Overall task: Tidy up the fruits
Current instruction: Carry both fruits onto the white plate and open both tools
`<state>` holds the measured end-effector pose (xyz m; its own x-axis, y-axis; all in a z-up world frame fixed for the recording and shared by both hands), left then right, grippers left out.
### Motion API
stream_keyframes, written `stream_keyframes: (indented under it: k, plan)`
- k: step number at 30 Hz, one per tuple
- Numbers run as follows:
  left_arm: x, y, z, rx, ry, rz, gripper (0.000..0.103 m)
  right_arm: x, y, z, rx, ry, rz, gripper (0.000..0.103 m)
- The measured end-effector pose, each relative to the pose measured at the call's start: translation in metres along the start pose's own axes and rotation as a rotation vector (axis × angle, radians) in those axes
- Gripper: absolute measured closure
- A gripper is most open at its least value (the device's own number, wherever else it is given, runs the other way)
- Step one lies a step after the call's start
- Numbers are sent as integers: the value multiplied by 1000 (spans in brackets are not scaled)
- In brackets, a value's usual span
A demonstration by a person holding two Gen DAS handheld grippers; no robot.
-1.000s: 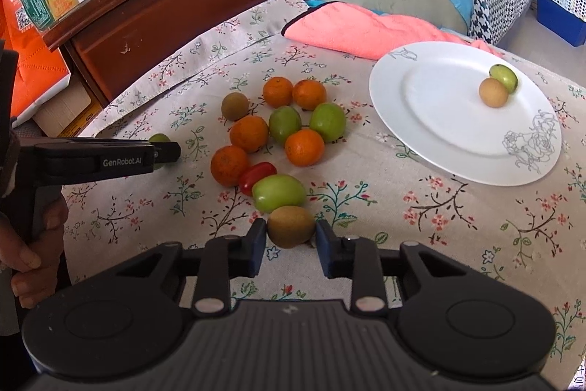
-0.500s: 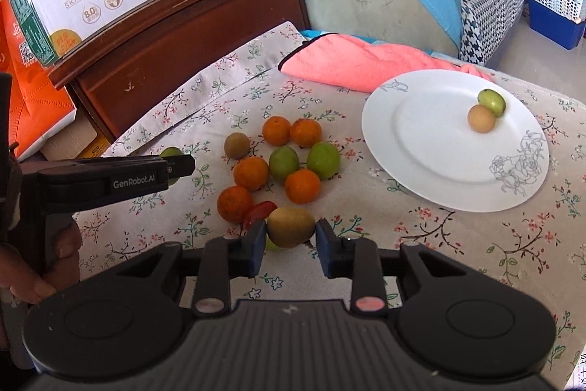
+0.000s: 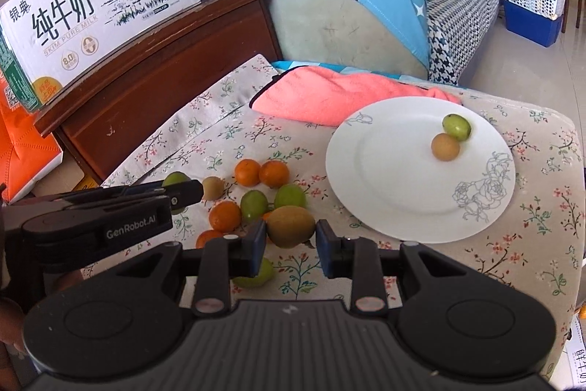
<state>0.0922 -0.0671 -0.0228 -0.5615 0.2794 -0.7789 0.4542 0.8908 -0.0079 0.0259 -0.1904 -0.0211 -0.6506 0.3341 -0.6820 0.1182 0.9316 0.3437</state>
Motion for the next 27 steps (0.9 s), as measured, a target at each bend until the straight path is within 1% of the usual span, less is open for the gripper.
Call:
stream_keyframes:
  k: [3, 6, 9, 13, 17, 21, 23, 27]
  plan:
    - [-9, -9, -1, 16, -16, 14, 79, -12, -9, -5, 9, -17, 20, 73]
    - [-17, -17, 2, 49, -18, 9, 79, -23, -19, -9, 17, -31, 46, 73]
    - [-25, -27, 4, 63, -27, 36, 79, -34, -30, -12, 25, -41, 67, 73]
    - [-31, -39, 9, 101, -24, 53, 79, -46, -44, -12, 37, -45, 89, 73]
    - [-35, -50, 18, 130, -12, 77, 79, -55, -62, -9, 42, -39, 138, 73]
    - [-39, -59, 29, 160, 4, 85, 79, -58, -81, -3, 40, -18, 228, 73]
    - [-42, -64, 35, 181, 9, 86, 79, -59, -90, 1, 50, -7, 265, 73]
    - [-46, -74, 45, 202, 11, 105, 79, -61, -102, 8, 80, 3, 294, 73]
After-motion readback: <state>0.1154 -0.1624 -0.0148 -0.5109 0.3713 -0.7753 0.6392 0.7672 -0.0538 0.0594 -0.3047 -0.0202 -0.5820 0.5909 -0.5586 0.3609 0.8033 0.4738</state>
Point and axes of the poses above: each gripper's, at about its wrist camera, not at the fingertips, and z roughly the way its jaws point, y to its left, x to its underside, the point moved 8 cm from there along z, roughly the way its jaws point, and after that the axes turned 6 degrees about z, right-handed, at the moved point
